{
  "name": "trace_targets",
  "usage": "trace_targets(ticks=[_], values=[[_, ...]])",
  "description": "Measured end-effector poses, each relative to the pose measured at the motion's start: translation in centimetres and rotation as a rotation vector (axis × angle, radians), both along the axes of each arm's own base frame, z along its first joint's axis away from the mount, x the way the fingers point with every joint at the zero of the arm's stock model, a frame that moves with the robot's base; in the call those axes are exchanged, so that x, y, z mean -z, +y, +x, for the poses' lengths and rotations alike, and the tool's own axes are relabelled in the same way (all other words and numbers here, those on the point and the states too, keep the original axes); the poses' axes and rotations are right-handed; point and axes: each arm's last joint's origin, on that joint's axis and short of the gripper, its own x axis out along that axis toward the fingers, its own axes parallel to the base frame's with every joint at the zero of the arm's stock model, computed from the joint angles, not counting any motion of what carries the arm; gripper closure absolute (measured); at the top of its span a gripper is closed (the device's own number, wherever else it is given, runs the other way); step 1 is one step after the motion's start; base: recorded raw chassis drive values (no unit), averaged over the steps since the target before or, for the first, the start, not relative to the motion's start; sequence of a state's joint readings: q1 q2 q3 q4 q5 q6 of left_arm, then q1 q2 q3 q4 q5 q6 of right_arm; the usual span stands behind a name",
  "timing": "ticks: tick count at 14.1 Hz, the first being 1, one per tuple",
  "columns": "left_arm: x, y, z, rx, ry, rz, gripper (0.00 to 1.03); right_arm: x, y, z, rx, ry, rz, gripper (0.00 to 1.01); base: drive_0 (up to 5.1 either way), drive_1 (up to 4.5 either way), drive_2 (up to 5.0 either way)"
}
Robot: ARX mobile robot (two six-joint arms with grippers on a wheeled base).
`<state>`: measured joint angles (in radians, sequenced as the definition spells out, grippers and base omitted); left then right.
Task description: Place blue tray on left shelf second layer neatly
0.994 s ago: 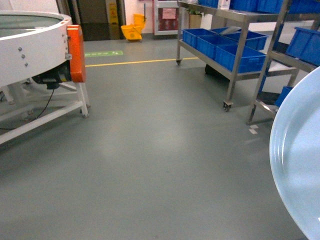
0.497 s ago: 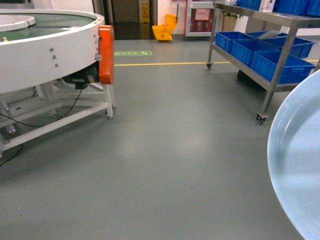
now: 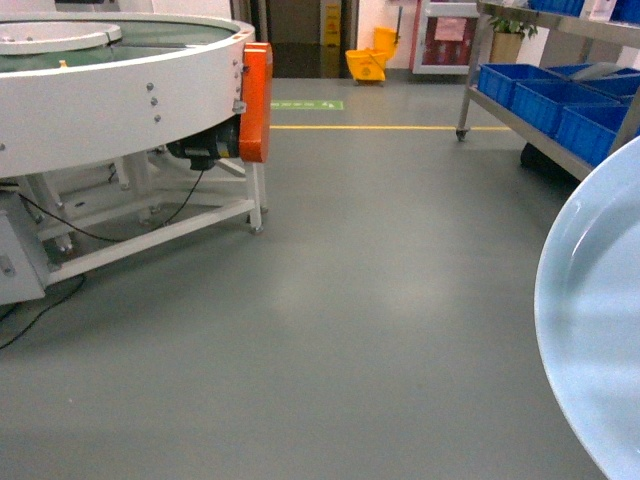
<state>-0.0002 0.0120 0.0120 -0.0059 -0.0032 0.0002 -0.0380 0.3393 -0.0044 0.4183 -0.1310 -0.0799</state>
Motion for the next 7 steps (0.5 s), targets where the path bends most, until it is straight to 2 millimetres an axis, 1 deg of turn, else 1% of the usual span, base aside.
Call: trace_targets(ticks=[7], values=[[-0.01, -0.01, 0.00, 0.003, -0.002, 0.000, 0.05, 0.01, -0.01, 0.01, 0.001, 0.001, 0.000, 0.99, 0.2, 4.55, -4.1]])
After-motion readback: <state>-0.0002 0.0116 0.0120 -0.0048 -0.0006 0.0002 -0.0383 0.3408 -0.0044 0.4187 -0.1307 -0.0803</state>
